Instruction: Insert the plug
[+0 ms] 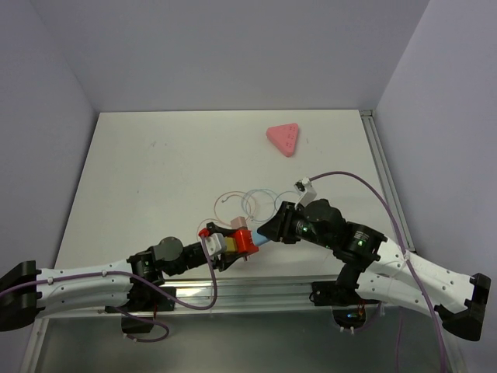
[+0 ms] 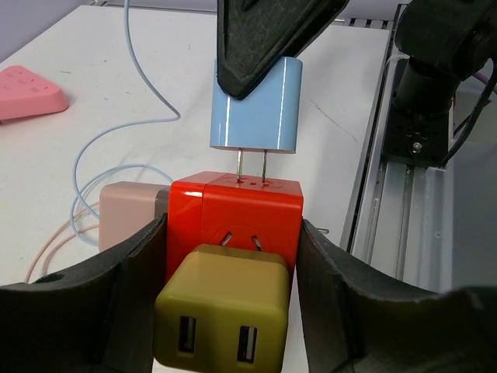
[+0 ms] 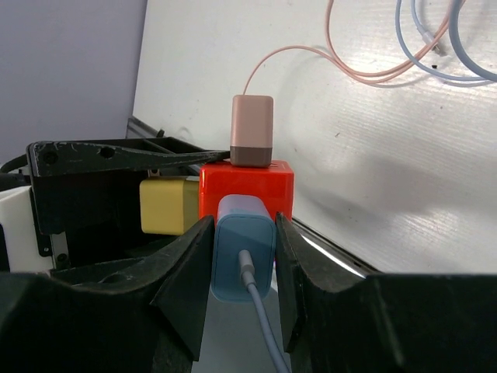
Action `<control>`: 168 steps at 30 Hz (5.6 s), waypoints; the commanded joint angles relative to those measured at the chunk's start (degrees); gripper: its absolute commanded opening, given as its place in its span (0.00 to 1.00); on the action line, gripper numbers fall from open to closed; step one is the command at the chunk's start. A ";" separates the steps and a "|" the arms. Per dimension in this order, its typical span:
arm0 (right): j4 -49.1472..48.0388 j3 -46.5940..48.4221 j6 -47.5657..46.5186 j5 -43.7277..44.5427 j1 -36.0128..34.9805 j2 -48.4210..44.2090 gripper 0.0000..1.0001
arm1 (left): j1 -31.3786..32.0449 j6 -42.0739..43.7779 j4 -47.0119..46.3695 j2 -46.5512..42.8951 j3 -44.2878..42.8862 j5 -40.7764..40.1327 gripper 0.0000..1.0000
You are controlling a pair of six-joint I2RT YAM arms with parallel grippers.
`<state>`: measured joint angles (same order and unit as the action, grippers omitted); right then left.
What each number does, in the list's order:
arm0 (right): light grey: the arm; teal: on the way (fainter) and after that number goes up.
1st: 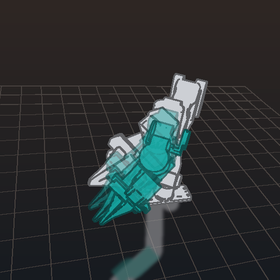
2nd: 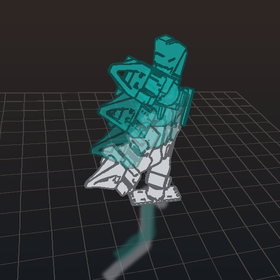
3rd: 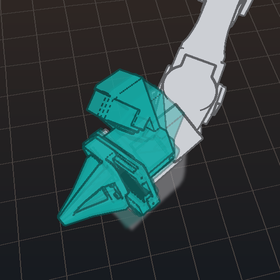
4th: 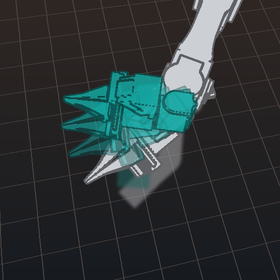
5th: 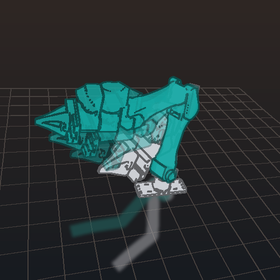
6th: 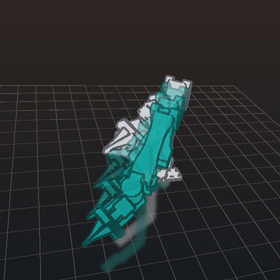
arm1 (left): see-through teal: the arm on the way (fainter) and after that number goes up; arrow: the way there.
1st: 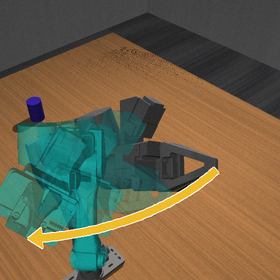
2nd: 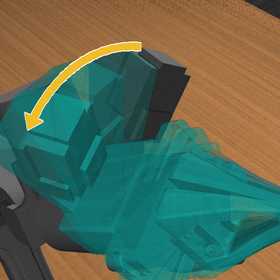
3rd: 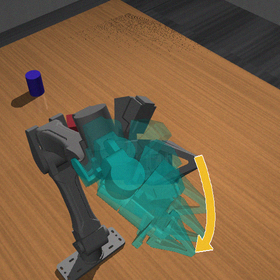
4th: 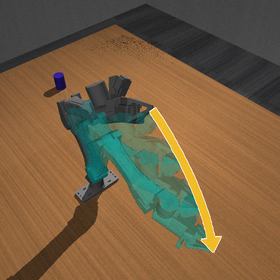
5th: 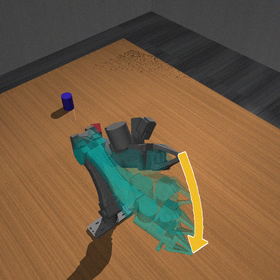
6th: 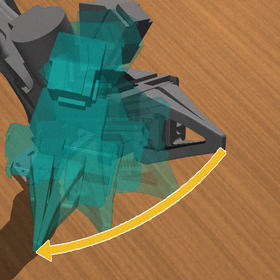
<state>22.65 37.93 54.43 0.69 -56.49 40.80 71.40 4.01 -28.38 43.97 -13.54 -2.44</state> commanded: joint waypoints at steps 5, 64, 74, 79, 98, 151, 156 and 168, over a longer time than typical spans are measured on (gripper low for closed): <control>-6.03 1.00 0.93 1.34 -1.87 0.95 0.00 | 0.67 0.03 -7.83 -1.78 -3.60 -0.55 0.00; -72.83 -33.45 5.33 -36.98 7.45 37.59 0.00 | 2.34 -7.44 10.45 31.71 -13.79 -5.03 0.00; -68.33 -32.15 7.01 -37.26 6.84 33.77 0.00 | 3.66 -11.65 7.11 30.83 -11.60 -10.31 0.00; -45.31 -27.22 1.74 -32.86 6.66 19.96 0.00 | 3.40 -13.59 14.13 35.03 -18.26 -5.68 0.00; -18.53 -13.25 0.06 -28.63 6.74 0.34 0.00 | -11.97 -16.94 15.46 16.51 -16.86 17.36 0.00; -22.28 -7.69 13.67 -24.85 -1.87 13.51 0.00 | 3.31 3.28 -10.12 -6.09 -8.70 -7.40 0.00; -24.23 -7.33 12.62 -19.97 -5.05 16.11 0.00 | 3.57 2.67 -10.99 -5.56 -8.26 -9.42 0.00; -38.26 -15.58 14.65 -23.18 -4.86 23.46 0.00 | 4.63 2.49 -6.73 1.02 -11.13 -11.10 0.00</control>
<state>-7.09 26.04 64.38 -9.30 -57.54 61.12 75.57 3.77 -9.10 43.05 -15.22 -13.65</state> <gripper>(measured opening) 0.416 0.623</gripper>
